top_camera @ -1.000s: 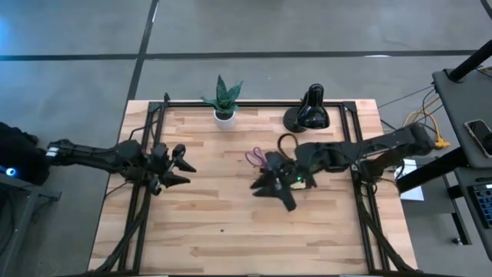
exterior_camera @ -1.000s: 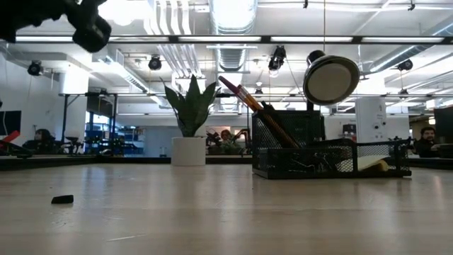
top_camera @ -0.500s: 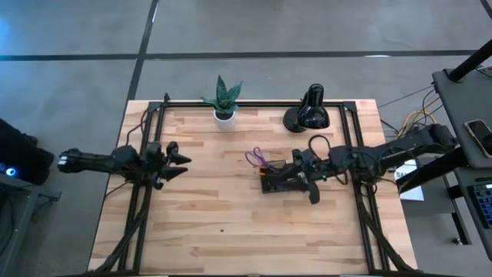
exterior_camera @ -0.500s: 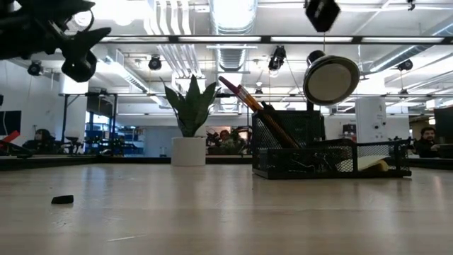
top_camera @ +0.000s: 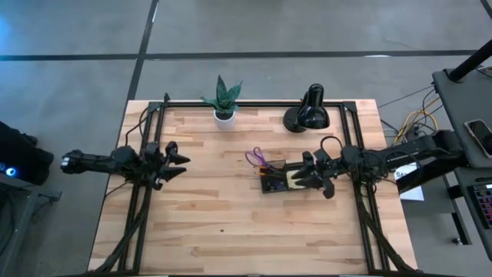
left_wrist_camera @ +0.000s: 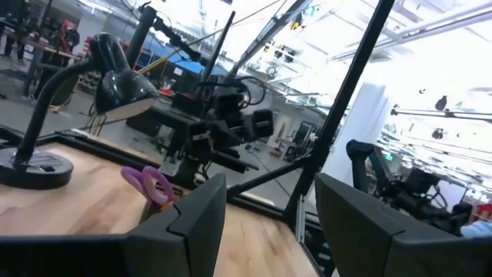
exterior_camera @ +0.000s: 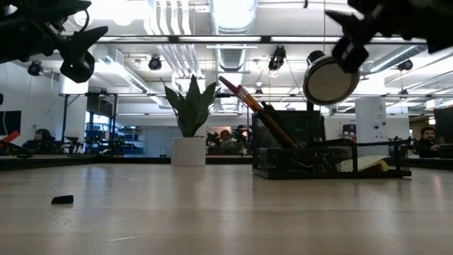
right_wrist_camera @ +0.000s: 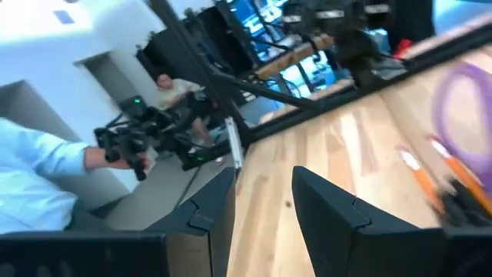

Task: Pick and place office supplies into organizer
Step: Return to Home Position

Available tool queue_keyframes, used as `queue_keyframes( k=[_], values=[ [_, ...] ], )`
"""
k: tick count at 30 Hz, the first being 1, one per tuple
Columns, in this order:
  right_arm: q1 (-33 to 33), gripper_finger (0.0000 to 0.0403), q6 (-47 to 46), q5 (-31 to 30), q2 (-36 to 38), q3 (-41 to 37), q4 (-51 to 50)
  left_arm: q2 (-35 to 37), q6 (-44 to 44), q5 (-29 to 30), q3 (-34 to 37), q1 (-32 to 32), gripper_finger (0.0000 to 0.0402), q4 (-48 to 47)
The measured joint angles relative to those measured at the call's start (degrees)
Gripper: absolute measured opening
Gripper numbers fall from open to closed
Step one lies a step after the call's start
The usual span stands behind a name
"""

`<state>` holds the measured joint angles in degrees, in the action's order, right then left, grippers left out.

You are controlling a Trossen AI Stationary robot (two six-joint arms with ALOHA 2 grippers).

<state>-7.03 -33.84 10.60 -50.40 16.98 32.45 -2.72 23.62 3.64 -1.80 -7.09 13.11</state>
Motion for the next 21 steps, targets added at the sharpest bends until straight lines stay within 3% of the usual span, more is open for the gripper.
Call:
queue_keyframes(
  k=[7,13,21],
  values=[
    [0.1,0.0123,-0.2,-0.5,9.9,-8.6,-0.5,-0.6,0.0,0.0,0.0,0.0,0.0182,0.2],
    [0.1,0.0123,2.4,-6.1,18.3,-14.1,-0.6,-0.6,0.0,0.0,0.0,0.0,0.0182,0.0],
    [1.0,0.0123,2.5,-6.3,24.3,-16.0,-5.5,-0.6,0.0,0.0,0.0,0.0,0.0182,0.0]
  ],
)
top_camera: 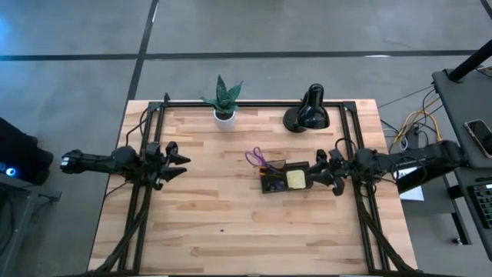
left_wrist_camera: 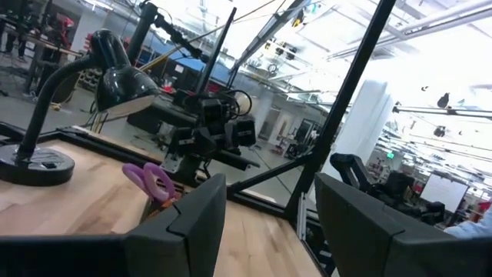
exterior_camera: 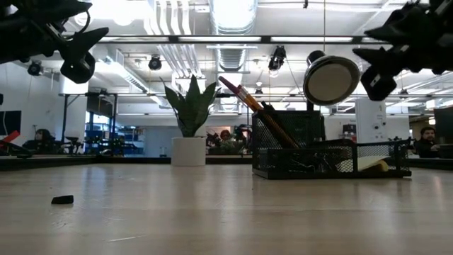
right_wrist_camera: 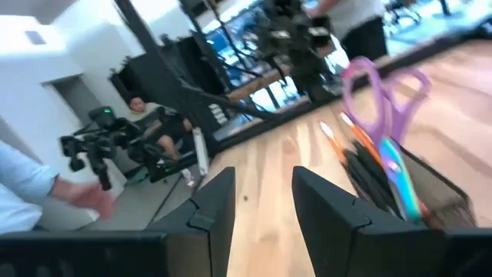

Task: Pick and place office supplies into organizer
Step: Return to Home Position

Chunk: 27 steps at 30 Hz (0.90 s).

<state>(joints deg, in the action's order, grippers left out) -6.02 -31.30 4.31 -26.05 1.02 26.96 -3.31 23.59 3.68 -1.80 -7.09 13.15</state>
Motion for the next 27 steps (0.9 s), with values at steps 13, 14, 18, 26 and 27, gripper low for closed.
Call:
queue_keyframes(
  k=[13,14,18,26,27],
  values=[
    [6.1,0.0123,3.0,-2.8,14.0,0.0,-7.9,0.0,-6.1,0.0,0.0,0.0,0.0182,0.1],
    [6.1,0.0123,3.3,-4.1,15.4,0.0,-9.1,0.0,-6.1,0.0,0.0,0.0,0.0182,0.1],
    [6.1,0.0123,3.3,-7.5,20.9,0.0,-15.2,0.0,-6.0,0.0,0.0,0.0,0.0182,0.1],
    [6.2,0.0123,6.0,-10.3,25.9,-0.1,-22.2,0.0,-6.0,0.0,0.0,0.0,0.0182,0.0],
    [6.2,0.0123,6.0,-10.8,26.0,-0.1,-23.2,-0.1,-6.0,0.0,-0.1,0.0,0.0182,0.1]
  ],
)
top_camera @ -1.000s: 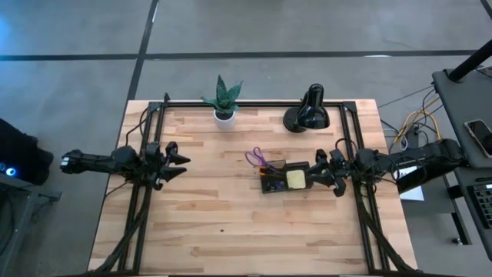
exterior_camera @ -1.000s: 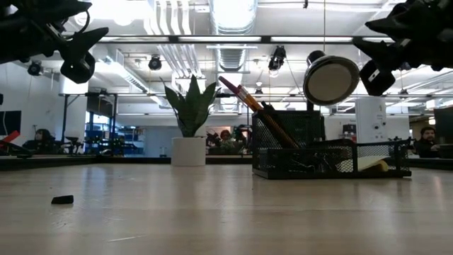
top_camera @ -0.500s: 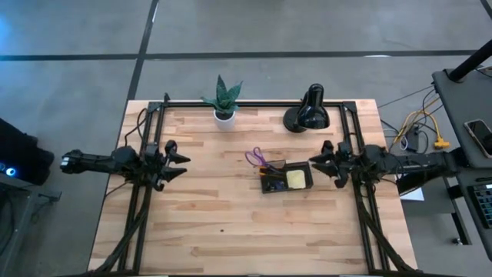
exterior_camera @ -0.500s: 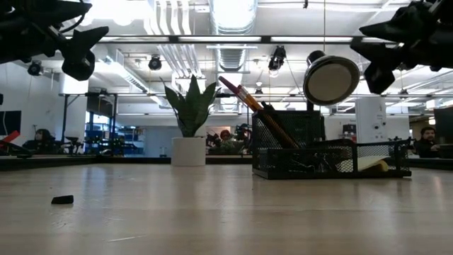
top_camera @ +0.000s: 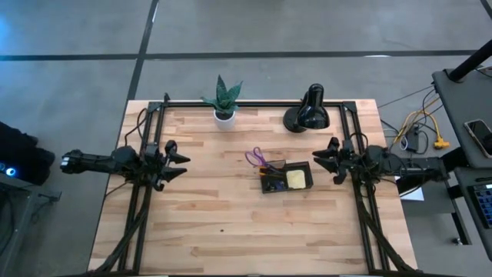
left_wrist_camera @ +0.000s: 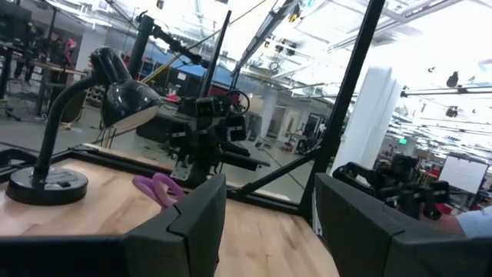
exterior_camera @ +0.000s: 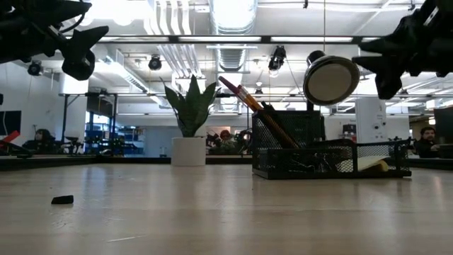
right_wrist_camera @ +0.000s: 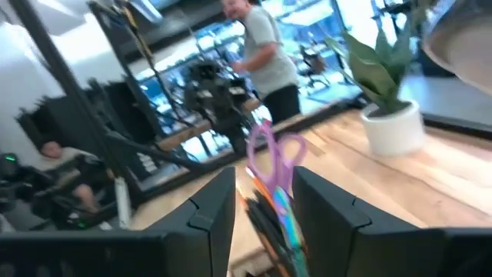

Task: Pick and place office supplies into organizer
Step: Return to Home Position

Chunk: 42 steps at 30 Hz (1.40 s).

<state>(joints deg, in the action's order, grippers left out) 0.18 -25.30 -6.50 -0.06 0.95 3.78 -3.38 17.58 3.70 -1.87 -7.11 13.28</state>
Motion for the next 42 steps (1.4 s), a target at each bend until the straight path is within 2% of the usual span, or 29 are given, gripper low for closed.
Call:
queue_keyframes(
  k=[3,15,20,24,31,42],
  values=[
    [0.0,0.0123,0.1,-1.7,0.0,0.0,-3.0,0.1,0.0,0.0,0.0,0.0,0.0182,-0.1],
    [0.0,0.0123,1.6,-2.7,-0.1,0.0,-2.8,-0.6,0.0,0.0,0.0,0.0,0.0182,-0.2],
    [0.8,0.0123,16.0,-4.6,-0.1,0.0,-2.7,-0.6,0.0,0.0,0.0,0.0,0.0182,-0.2],
    [0.7,0.0123,14.0,-4.2,-0.5,0.0,-2.7,-0.6,0.0,0.0,0.0,0.0,0.0182,-0.2],
    [1.0,0.0123,19.6,-4.2,-0.5,0.0,-2.8,-0.7,0.0,0.0,0.0,0.0,0.0182,-0.1],
    [1.0,0.0123,19.0,-4.2,-0.8,0.0,-2.8,-0.7,0.0,0.0,0.0,0.0,0.0182,-0.1]
  ],
)
